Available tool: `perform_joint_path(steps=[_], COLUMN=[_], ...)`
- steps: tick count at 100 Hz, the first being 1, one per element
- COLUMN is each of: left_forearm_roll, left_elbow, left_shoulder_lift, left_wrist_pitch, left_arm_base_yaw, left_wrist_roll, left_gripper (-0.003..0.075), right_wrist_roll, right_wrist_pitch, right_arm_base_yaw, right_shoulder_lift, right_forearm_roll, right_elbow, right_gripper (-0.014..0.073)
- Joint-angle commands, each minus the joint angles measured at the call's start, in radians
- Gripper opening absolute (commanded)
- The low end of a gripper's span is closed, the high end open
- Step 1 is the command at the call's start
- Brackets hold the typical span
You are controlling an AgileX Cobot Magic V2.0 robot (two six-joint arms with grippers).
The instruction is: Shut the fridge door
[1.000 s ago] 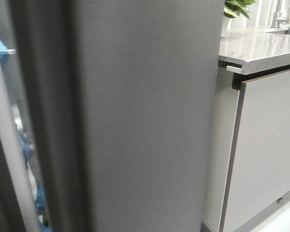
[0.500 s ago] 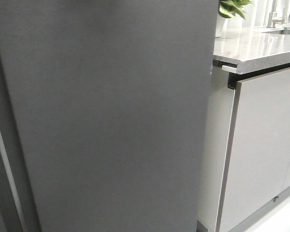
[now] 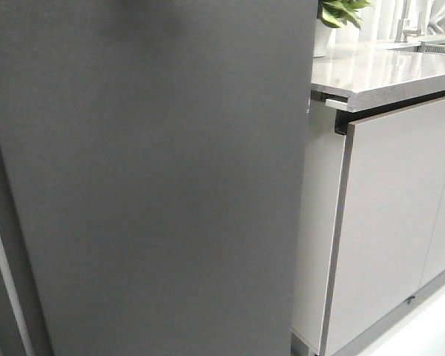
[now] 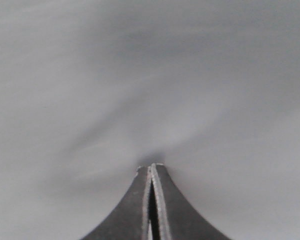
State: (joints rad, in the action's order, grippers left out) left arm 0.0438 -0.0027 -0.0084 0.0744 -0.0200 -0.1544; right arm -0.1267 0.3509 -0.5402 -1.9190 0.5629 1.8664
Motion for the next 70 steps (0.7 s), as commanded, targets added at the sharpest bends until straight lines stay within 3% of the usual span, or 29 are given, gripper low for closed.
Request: perform_joint_path(steps=[1,18,70], left_forearm_roll=[-0.006,-0.006,-0.006], left_elbow=[0.040,0.040,0.040], left_shoulder_lift=[-0.021,-0.021,-0.021], left_wrist_pitch=[-0.083,-0.083,-0.083], left_arm_base_yaw=[-0.002,-0.002,-0.002], left_wrist_roll=[-0.002,-0.002,-0.002], left_gripper=[-0.0020,-0.0020,-0.0020], right_wrist_roll=[0.010,0.010,0.010], right_wrist_pitch=[-0.030,-0.032,-0.115], right_arm_base_yaw=[0.033,0.092,0.292], right_shoulder_lift=[0.116,0.266,0.939], right_forearm_roll=[-0.039,-0.089,-0.332], right_elbow=[0.022,-0.096,-0.751], right_gripper=[-0.0071,-0.0071,-0.0071])
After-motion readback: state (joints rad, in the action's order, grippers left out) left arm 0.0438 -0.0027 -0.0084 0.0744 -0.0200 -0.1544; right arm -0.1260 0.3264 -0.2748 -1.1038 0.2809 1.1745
